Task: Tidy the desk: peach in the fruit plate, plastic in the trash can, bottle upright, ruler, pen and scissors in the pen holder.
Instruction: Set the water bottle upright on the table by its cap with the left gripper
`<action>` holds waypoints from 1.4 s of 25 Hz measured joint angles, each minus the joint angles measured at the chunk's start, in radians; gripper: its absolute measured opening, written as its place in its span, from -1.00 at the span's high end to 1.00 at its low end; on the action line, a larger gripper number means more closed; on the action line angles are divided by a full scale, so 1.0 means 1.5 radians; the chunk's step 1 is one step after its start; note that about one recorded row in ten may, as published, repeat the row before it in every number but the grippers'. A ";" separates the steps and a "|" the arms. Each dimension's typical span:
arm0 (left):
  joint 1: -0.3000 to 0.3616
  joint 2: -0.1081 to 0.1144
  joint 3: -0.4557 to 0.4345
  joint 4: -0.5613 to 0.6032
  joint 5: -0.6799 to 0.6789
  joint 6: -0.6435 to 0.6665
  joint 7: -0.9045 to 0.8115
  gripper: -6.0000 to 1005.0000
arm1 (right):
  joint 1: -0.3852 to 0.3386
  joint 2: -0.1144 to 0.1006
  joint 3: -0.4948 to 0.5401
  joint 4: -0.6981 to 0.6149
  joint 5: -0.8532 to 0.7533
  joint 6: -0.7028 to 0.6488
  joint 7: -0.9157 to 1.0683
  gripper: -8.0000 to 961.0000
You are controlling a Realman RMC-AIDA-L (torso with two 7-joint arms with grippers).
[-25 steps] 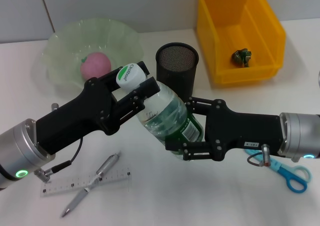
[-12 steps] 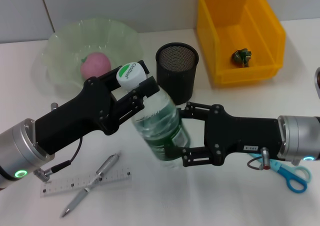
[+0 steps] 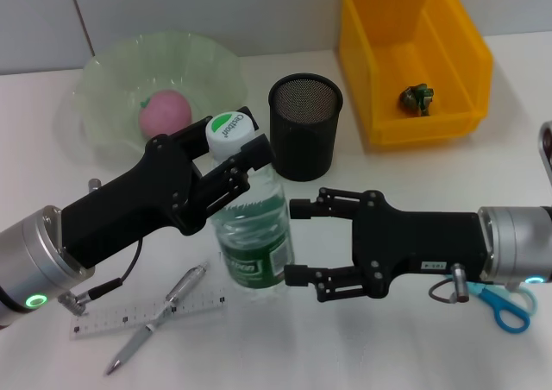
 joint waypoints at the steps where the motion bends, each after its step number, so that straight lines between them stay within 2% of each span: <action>1: 0.000 0.000 0.000 0.000 0.000 -0.001 0.004 0.10 | -0.005 0.000 0.000 -0.005 0.000 0.000 0.004 -0.73; 6: 0.003 0.003 -0.003 0.001 0.000 -0.007 0.044 0.10 | -0.061 -0.001 0.009 -0.064 -0.001 -0.001 0.037 -0.73; 8: 0.006 0.006 -0.006 0.001 -0.001 -0.014 0.061 0.10 | -0.114 -0.001 0.020 -0.114 -0.003 -0.001 0.046 -0.73; 9: 0.008 0.007 -0.007 0.004 -0.003 -0.021 0.072 0.10 | -0.114 -0.001 0.020 -0.114 -0.003 -0.001 0.046 -0.73; 12: 0.010 0.008 -0.010 0.011 -0.004 -0.035 0.091 0.10 | -0.162 -0.001 0.028 -0.156 -0.005 -0.001 0.047 -0.73; 15: 0.013 0.008 -0.016 0.018 -0.004 -0.048 0.110 0.10 | -0.187 -0.001 0.043 -0.167 -0.007 -0.002 0.047 -0.73; 16: 0.013 0.008 -0.016 0.018 -0.004 -0.048 0.110 0.10 | -0.192 -0.001 0.051 -0.166 -0.008 -0.002 0.047 -0.73; 18: 0.018 0.007 -0.046 0.029 -0.005 -0.097 0.181 0.10 | -0.199 -0.001 0.056 -0.164 -0.009 -0.003 0.045 -0.73; 20: 0.018 0.007 -0.046 0.029 -0.005 -0.097 0.181 0.11 | -0.204 -0.001 0.056 -0.162 -0.010 -0.003 0.045 -0.73; 28: 0.028 0.000 -0.070 0.011 -0.031 -0.170 0.302 0.10 | -0.206 -0.001 0.060 -0.156 -0.014 -0.003 0.044 -0.73; 35: 0.026 0.000 -0.071 0.009 -0.061 -0.246 0.307 0.10 | -0.202 -0.001 0.059 -0.150 -0.018 -0.001 0.044 -0.73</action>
